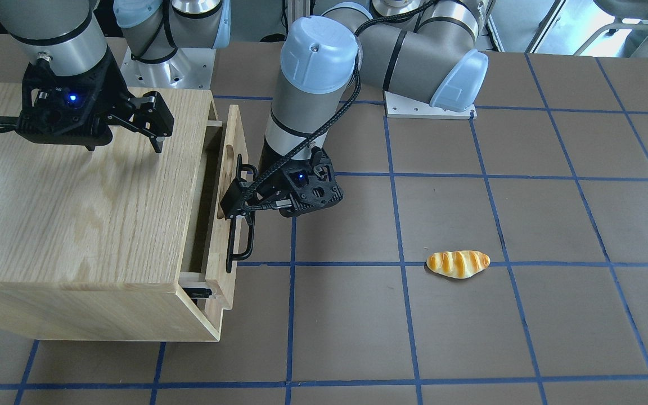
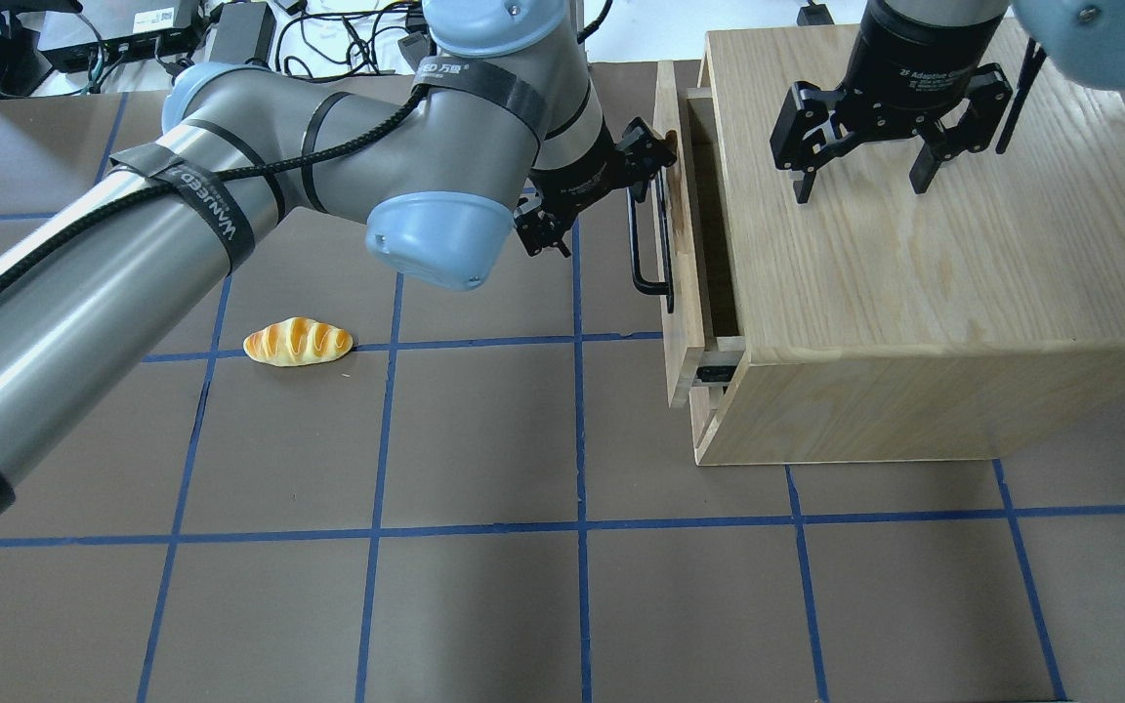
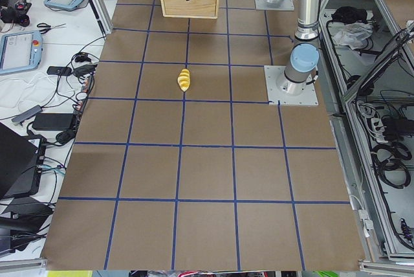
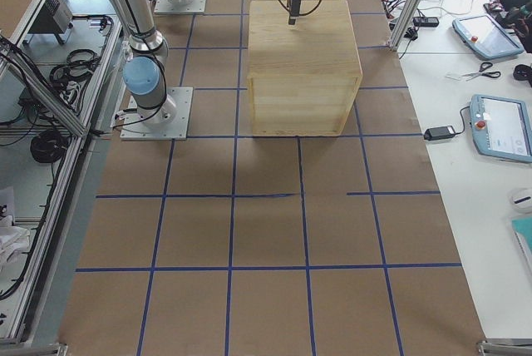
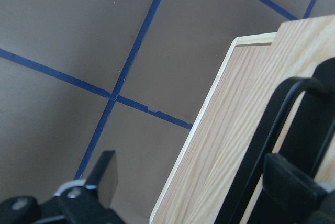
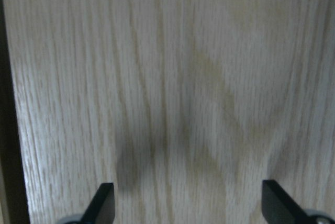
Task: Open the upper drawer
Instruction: 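Pull the handle with the left gripper away from the cabinet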
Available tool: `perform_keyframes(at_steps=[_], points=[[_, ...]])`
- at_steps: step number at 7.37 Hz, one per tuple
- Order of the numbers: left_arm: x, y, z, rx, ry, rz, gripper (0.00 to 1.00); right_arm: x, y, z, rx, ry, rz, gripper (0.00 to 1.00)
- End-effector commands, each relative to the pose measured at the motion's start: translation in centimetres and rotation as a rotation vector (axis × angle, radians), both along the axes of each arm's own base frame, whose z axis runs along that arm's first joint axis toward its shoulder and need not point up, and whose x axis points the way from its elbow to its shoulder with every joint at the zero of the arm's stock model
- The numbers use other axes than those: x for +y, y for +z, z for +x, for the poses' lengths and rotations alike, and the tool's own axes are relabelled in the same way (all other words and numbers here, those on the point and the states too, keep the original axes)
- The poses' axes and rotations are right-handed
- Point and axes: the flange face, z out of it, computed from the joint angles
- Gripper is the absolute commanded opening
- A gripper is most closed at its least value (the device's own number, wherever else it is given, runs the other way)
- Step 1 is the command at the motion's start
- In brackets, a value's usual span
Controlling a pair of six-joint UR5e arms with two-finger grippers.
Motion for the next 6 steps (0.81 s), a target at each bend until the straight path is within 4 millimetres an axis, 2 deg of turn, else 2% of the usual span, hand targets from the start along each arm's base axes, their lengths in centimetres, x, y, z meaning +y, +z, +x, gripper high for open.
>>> perform_keyframes(at_steps=[1,4,6], points=[[0.0,0.3,0.1,0.004,-0.002,-0.003,1.0,0.0,0.0,0.0,0.0,-0.001,0.0,1.0],[-0.3,0.3,0.6,-0.012,-0.025,-0.013,1.0,0.0,-0.1,0.0,0.0,-0.001,0.001,1.0],[0.4,1.6,0.6,0.003,-0.013,-0.014,1.0,0.0,0.0,0.0,0.0,0.001,0.0,1.0]])
